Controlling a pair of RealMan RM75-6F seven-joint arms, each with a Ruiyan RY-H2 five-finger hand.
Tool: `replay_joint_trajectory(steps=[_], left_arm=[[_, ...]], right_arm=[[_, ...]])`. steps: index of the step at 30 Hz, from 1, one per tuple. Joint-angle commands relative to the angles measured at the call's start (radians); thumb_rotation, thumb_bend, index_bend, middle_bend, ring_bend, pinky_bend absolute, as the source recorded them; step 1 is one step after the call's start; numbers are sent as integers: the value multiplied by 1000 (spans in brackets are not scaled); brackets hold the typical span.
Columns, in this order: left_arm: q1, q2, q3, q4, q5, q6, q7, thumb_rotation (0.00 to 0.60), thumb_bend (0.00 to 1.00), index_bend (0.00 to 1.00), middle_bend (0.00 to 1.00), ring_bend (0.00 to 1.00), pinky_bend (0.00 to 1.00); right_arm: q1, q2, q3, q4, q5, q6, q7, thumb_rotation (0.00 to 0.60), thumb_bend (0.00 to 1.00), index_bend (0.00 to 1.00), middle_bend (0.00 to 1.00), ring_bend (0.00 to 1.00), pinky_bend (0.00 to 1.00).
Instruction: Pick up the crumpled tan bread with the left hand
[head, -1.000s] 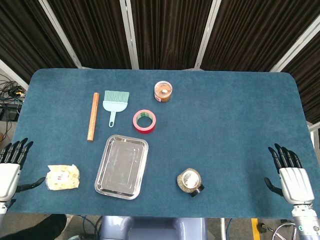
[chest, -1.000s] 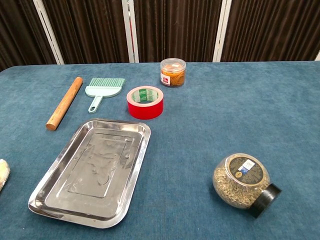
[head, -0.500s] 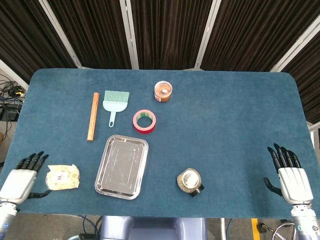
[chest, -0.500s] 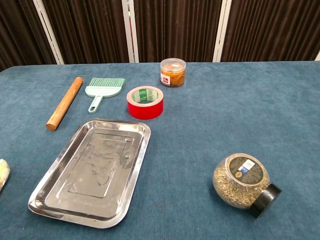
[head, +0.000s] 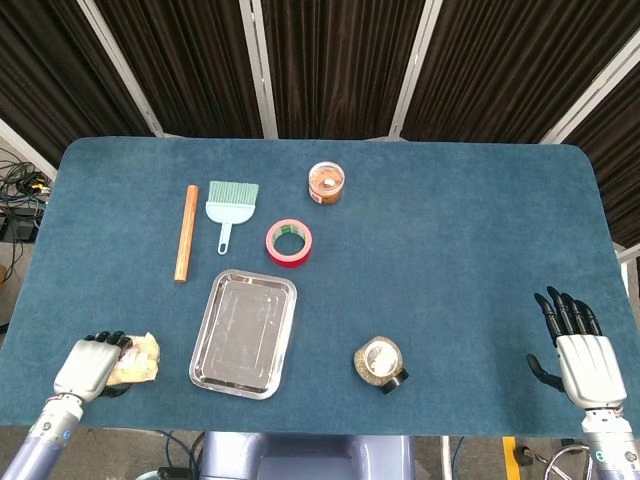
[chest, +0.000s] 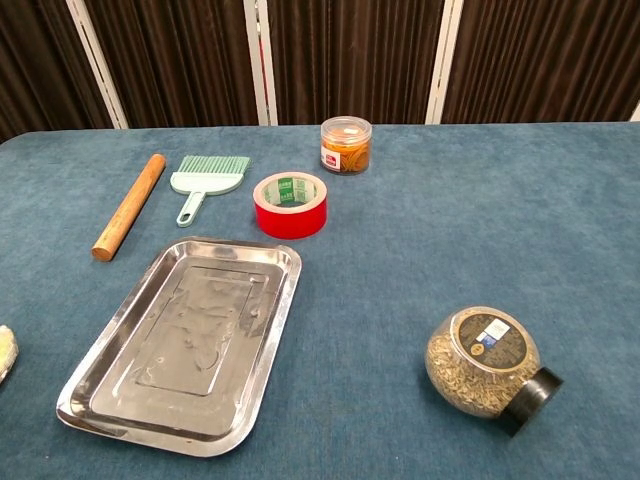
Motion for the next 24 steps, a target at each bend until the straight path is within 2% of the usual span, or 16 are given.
replay_joint_trajectory(steps=[1,5,8,12,16,20,22,24], left_arm=[[3,-25,-11,13,31,49,-21,600,382,654,644,599,679],[11,4,-15,-22,66,94,-71,600,392,678,672,626,702],[15,52,-27,-94,108,144,-109,600,391,671,668,625,698],[5,106,-60,-204,165,202,-157,600,376,653,653,610,683],[-38,104,-109,-277,186,203,-140,600,361,614,616,585,661],[-95,51,-146,-294,151,153,-70,600,328,530,532,506,571],[-121,21,-159,-298,111,123,-26,600,291,451,427,407,470],[-148,-14,-171,-301,64,94,25,600,263,373,333,327,420]], right_arm=[[-1,1,1,0,1,1,3,600,302,0,0,0,90],[-1,3,1,-1,-1,3,10,600,303,0,0,0,89],[-1,2,1,-1,-3,4,9,600,302,0,0,0,90],[1,0,1,-3,-1,-1,5,600,303,0,0,0,90],[3,-3,0,-4,-1,-4,-1,600,302,0,0,0,90],[4,-2,2,-3,2,-8,3,600,303,0,0,0,90],[4,-1,3,-1,3,-6,6,600,303,0,0,0,90],[3,0,3,0,4,-6,11,600,303,0,0,0,90]])
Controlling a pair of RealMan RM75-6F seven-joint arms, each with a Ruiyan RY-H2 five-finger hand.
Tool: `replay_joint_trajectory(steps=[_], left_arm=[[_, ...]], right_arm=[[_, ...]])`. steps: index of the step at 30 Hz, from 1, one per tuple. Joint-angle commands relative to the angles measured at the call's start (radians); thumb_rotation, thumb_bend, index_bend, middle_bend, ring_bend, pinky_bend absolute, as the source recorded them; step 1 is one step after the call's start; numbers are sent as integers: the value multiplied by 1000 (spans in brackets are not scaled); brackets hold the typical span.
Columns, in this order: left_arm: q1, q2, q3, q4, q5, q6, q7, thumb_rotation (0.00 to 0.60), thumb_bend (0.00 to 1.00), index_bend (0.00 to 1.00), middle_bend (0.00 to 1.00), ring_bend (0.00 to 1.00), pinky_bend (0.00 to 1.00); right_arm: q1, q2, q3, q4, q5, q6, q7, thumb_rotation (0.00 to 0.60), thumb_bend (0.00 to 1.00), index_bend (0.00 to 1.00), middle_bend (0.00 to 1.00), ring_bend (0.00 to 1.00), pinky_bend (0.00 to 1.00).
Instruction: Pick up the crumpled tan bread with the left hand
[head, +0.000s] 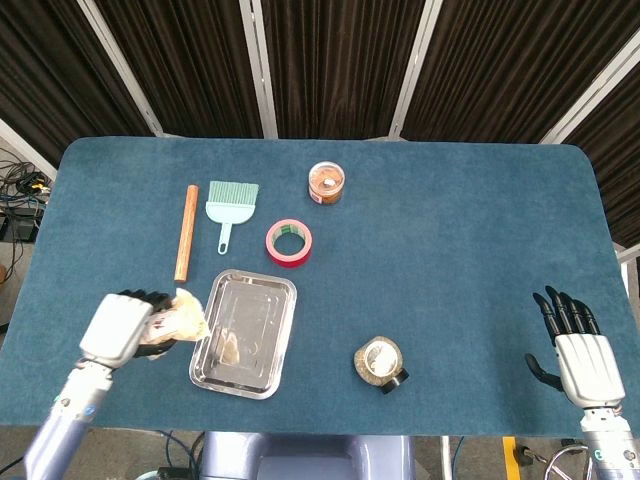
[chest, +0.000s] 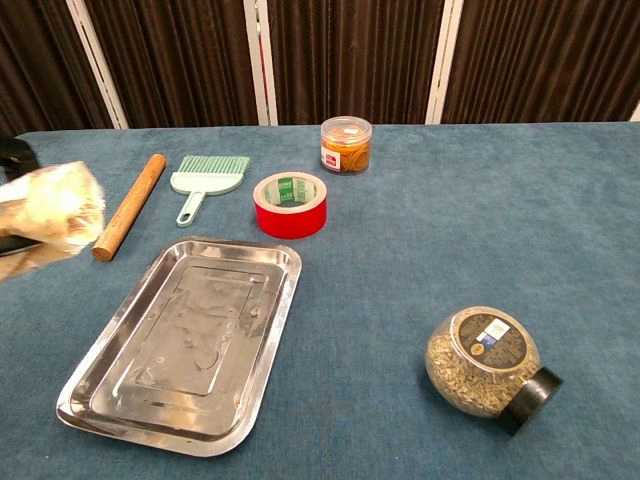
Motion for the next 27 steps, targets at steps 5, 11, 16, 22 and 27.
replay_joint_trajectory(steps=[5,11,16,22,27], left_arm=[[-82,-96,-22,-29,-140,-81,155,600,174,111,41,68,241],[-65,-72,-10,-33,-145,-39,131,600,154,0,0,2,175],[10,22,29,-21,-51,56,-26,600,139,0,0,0,138],[136,98,110,128,81,217,-242,600,81,0,0,0,9],[207,133,136,221,89,289,-370,600,67,0,0,0,0]], right_arm=[[-1,5,1,2,-2,4,14,600,303,0,0,0,90],[-2,7,0,3,-4,6,18,600,302,0,0,0,90],[-2,6,-2,1,-5,5,11,600,302,0,0,0,90],[0,1,-3,-3,-5,0,-4,600,303,0,0,0,90],[3,-5,-2,4,-2,-6,-18,600,302,0,0,0,90]])
